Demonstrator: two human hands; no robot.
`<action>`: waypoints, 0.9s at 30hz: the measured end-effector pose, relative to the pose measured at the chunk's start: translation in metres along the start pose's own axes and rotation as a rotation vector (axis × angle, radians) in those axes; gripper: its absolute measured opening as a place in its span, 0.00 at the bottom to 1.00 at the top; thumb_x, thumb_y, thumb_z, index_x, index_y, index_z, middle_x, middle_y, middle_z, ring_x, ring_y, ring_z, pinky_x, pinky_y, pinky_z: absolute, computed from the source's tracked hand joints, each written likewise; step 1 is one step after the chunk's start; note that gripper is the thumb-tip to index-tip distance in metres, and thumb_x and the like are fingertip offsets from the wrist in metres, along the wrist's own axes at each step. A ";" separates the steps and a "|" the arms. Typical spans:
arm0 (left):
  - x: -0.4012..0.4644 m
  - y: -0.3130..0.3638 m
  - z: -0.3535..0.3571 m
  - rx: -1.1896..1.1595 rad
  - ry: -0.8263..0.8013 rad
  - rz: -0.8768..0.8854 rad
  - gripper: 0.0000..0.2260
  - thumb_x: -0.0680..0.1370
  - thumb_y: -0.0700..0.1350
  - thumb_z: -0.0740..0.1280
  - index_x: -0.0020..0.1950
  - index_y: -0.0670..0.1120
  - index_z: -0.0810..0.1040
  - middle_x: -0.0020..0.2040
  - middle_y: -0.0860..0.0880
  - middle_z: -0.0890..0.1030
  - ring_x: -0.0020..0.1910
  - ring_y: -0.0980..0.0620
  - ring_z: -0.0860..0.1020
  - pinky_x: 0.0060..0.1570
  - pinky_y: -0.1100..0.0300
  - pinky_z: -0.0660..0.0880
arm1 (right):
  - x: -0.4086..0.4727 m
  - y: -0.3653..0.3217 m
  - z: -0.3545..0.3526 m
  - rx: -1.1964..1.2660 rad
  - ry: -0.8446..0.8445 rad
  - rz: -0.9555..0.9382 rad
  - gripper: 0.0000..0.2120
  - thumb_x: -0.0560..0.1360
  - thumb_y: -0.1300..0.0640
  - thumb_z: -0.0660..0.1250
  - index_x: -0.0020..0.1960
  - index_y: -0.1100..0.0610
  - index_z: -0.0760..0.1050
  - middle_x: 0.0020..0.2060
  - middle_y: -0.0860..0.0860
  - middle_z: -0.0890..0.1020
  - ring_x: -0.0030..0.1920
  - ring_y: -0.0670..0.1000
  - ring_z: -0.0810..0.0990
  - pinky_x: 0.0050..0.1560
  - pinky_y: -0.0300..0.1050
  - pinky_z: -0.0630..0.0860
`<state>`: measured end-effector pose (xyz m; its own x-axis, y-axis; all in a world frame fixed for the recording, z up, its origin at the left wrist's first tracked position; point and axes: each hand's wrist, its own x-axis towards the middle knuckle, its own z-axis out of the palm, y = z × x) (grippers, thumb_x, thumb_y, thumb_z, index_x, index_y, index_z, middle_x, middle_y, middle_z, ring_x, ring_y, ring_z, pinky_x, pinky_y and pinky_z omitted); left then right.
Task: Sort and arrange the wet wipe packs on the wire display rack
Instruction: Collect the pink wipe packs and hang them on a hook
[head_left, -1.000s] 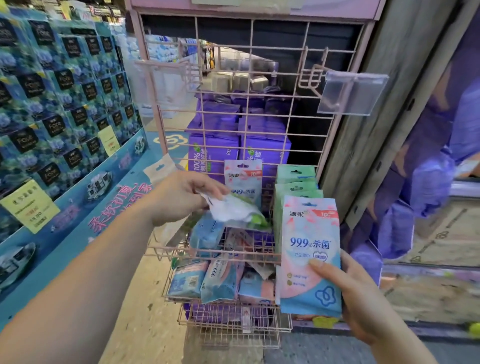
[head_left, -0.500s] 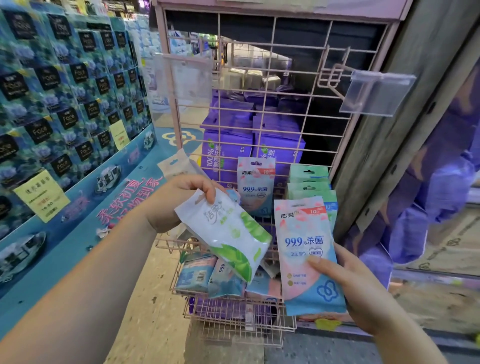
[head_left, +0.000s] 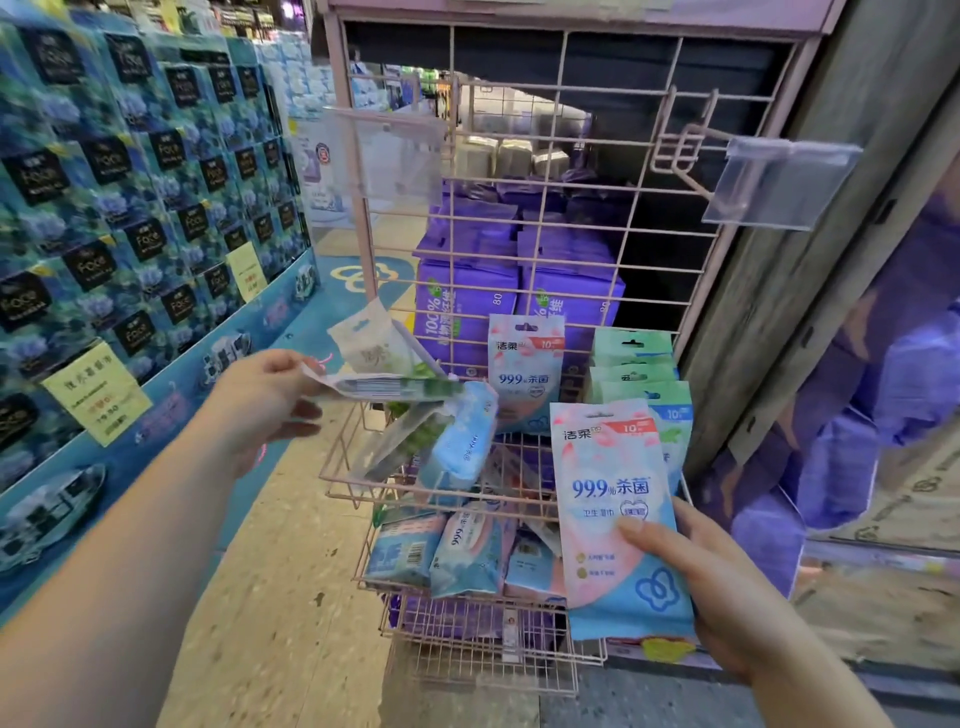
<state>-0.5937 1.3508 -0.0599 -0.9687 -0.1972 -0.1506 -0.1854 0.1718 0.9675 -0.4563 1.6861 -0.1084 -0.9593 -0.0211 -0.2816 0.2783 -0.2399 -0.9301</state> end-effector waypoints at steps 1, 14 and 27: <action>-0.005 -0.005 -0.003 0.103 -0.039 0.021 0.03 0.77 0.37 0.67 0.43 0.41 0.77 0.38 0.41 0.77 0.30 0.48 0.75 0.30 0.58 0.77 | 0.002 0.000 0.004 0.002 -0.001 -0.005 0.30 0.59 0.56 0.78 0.58 0.62 0.75 0.49 0.60 0.86 0.45 0.61 0.86 0.39 0.50 0.83; -0.039 -0.009 0.032 1.240 -0.161 0.382 0.13 0.69 0.62 0.69 0.43 0.53 0.77 0.42 0.52 0.79 0.43 0.48 0.75 0.39 0.57 0.69 | 0.017 -0.002 0.020 0.017 0.039 -0.014 0.19 0.65 0.61 0.68 0.56 0.60 0.77 0.47 0.58 0.87 0.41 0.57 0.86 0.38 0.48 0.84; -0.048 0.002 0.165 1.516 -0.067 0.691 0.20 0.71 0.50 0.65 0.61 0.46 0.72 0.58 0.43 0.75 0.58 0.41 0.72 0.62 0.46 0.61 | 0.006 -0.007 0.000 0.021 0.057 -0.030 0.18 0.65 0.60 0.68 0.55 0.59 0.77 0.48 0.59 0.86 0.42 0.58 0.86 0.38 0.49 0.84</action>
<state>-0.5748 1.5196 -0.0846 -0.9285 0.3411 0.1466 0.3092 0.9291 -0.2030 -0.4639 1.6881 -0.1035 -0.9626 0.0419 -0.2675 0.2481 -0.2595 -0.9333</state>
